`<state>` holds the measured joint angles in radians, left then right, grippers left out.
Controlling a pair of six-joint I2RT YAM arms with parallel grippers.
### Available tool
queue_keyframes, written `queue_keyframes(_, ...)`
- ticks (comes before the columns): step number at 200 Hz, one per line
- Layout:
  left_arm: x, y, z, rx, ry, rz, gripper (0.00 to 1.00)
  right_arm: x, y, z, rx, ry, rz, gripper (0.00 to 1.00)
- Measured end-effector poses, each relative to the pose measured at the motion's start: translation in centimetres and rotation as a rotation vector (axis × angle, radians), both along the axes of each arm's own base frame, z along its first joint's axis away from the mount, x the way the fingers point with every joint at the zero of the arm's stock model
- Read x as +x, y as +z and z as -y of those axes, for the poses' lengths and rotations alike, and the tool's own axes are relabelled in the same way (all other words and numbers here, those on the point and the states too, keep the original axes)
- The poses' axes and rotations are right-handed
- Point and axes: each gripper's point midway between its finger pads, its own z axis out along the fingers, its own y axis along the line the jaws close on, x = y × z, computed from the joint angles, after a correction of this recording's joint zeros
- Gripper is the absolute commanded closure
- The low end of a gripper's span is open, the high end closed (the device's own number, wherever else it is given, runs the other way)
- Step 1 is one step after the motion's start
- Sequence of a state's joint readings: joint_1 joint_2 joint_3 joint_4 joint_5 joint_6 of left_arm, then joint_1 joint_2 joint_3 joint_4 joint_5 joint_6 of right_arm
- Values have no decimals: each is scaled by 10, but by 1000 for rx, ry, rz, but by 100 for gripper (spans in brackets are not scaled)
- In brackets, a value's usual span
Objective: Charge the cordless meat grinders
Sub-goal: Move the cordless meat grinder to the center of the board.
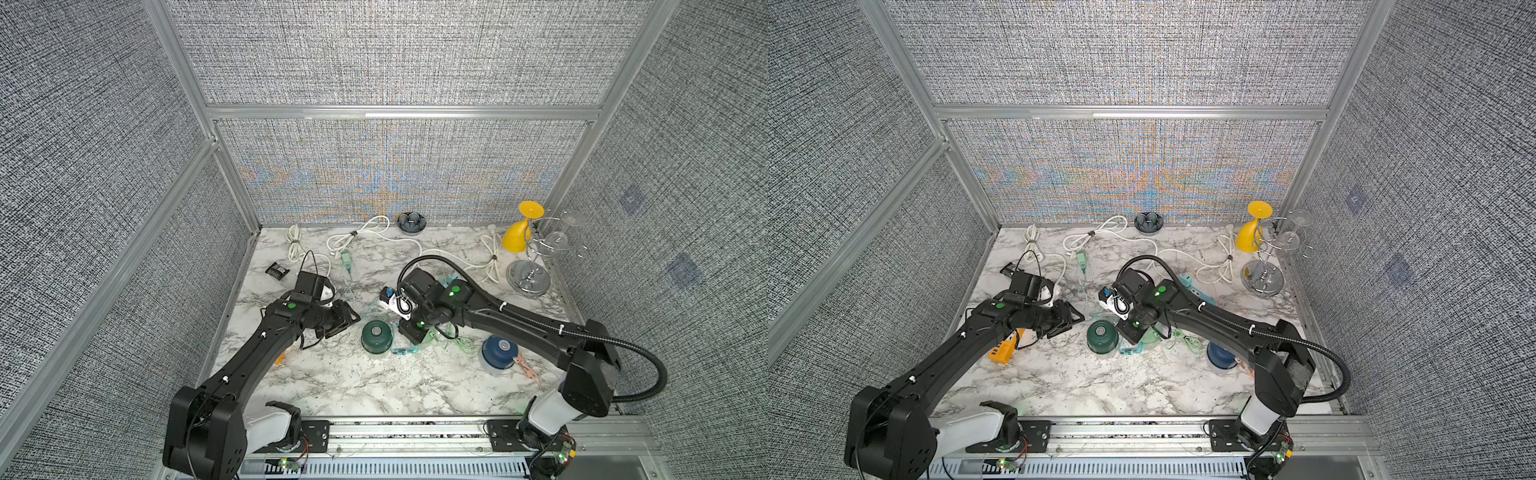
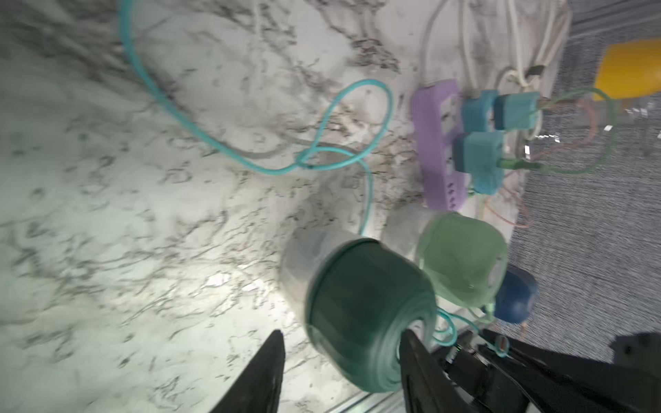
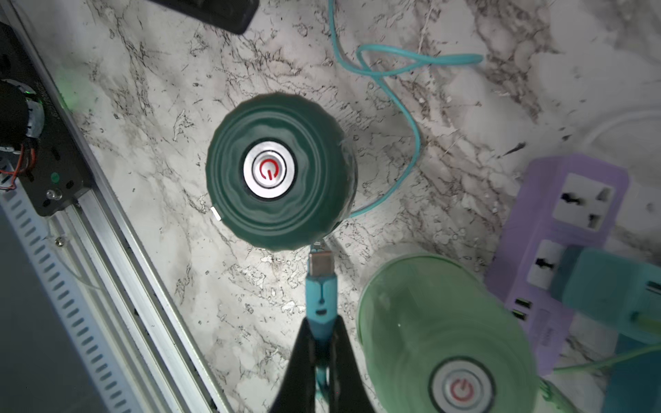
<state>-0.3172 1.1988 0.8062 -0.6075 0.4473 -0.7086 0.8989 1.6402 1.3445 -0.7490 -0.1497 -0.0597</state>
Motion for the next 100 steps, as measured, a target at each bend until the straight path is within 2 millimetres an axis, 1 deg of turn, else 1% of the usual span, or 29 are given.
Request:
queue_keyframes(14,-3,-8,-10,47,32,-2,47,1,-6,-8,9,-8,-15,100)
queue_keyframes(27,-5,-12,-17,72,67,-1,47,4,-13,-15,7,-13,-25,100)
queue_keyframes(54,-8,-12,-28,106,118,23,47,11,-26,-24,-10,-17,-38,100)
queue_keyframes(83,-14,-13,-42,135,179,51,46,25,-31,-34,-11,-25,-29,100)
queue_keyframes(100,-19,-17,-50,148,223,52,46,33,-29,-43,-2,-19,-22,100)
